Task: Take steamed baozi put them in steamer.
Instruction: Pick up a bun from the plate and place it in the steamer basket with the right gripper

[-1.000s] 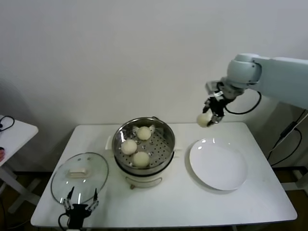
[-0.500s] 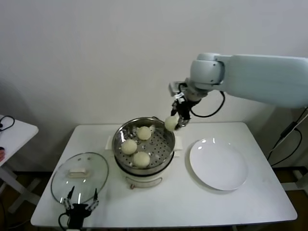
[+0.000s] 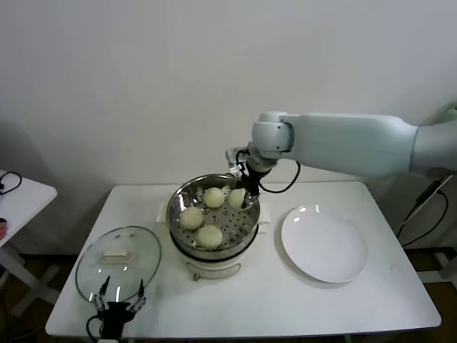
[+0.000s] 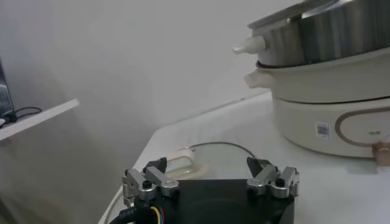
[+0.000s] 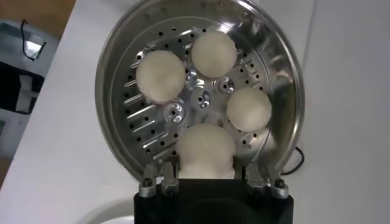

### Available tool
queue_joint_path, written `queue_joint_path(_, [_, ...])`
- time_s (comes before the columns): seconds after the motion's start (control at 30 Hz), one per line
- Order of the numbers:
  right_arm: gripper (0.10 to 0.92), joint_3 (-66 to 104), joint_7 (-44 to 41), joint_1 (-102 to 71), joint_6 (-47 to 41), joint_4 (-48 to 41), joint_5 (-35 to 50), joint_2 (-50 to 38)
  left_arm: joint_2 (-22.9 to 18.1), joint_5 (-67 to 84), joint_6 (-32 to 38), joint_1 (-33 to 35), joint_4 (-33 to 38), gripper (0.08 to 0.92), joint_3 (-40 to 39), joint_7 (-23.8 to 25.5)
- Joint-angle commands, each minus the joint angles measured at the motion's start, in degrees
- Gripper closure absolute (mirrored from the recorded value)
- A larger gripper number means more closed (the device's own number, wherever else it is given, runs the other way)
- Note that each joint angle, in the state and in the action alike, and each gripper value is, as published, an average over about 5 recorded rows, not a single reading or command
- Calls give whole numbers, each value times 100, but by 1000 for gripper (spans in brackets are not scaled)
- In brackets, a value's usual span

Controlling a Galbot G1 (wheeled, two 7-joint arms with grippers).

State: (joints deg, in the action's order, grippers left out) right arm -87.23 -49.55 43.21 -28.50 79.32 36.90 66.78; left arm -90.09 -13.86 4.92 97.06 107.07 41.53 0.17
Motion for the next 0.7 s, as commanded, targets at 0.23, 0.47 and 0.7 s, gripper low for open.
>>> queue_joint_path(0.23, [431,193,84,-870,-16,-352,-454,214,-5,-37,26,1,-67,177,30,-10])
queue_joint_path(0.47, [415,156,86,-920,56,-409,-689,231,-6,-40,36,-10,-78,177,32,-15])
queue_joint_path(0.7, [369,173,90,-951,82,-448,-715,284,-7,-29,38,-15,-72,177,33,-16])
